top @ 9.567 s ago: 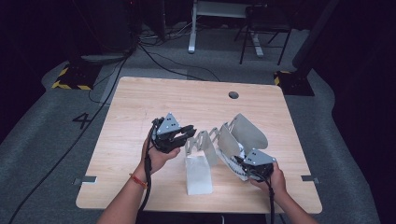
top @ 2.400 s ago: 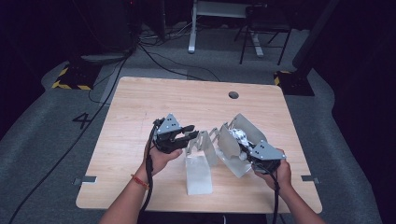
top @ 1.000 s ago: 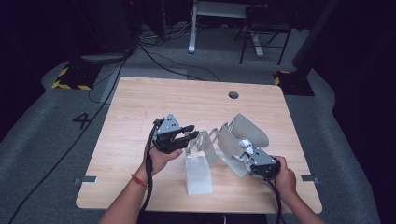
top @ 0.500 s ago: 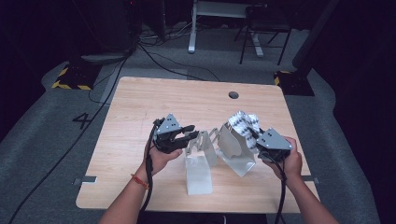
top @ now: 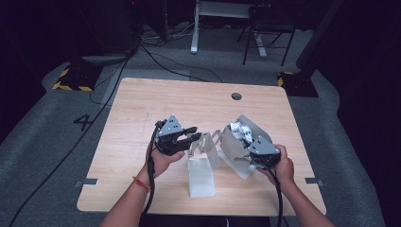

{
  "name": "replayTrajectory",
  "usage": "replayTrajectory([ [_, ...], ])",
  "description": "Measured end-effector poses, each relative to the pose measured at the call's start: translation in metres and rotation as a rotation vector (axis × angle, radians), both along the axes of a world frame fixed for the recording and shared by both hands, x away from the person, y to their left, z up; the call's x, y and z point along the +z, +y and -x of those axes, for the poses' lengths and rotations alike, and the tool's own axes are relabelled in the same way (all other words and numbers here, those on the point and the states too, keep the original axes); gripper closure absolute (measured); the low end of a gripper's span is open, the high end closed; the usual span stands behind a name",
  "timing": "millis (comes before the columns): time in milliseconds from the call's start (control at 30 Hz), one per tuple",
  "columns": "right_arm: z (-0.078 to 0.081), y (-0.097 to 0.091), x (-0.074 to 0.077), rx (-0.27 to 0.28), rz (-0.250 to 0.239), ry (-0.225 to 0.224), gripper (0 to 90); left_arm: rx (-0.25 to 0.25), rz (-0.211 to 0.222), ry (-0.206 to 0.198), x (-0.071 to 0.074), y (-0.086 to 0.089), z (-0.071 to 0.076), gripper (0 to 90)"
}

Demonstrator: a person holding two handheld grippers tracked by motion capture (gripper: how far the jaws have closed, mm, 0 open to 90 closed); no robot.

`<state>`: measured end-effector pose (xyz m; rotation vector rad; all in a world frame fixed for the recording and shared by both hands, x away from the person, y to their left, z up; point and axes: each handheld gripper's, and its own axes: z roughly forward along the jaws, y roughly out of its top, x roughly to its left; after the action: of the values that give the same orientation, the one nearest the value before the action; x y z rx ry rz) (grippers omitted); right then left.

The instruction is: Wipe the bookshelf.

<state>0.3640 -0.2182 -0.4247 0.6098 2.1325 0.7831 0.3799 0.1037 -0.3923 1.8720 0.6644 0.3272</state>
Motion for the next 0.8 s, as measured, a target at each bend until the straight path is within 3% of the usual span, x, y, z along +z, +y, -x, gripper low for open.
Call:
replayTrajectory([
  [167, -0.001, 0.003, -0.026, 0.013, 0.051, 0.059, 83.7, 0.001, 0.000, 0.000, 0.000, 0.000, 0.000, 69.9],
  [367, 0.000, 0.001, -0.057, 0.026, 0.092, 0.163, 83.7, 0.001, -0.002, -0.001, 0.000, 0.000, 0.000, 69.9],
  [433, 0.002, 0.000, -0.062, 0.029, 0.104, 0.172, 83.6, -0.001, -0.001, -0.001, 0.000, 0.000, 0.000, 69.9],
  [567, 0.004, -0.003, -0.058, 0.019, 0.124, 0.152, 83.6, -0.001, -0.001, -0.002, 0.000, 0.000, 0.000, 69.9],
  [800, 0.010, -0.016, -0.027, -0.022, 0.041, 0.073, 83.7, -0.002, 0.003, -0.002, 0.000, 0.001, 0.000, 69.9],
])
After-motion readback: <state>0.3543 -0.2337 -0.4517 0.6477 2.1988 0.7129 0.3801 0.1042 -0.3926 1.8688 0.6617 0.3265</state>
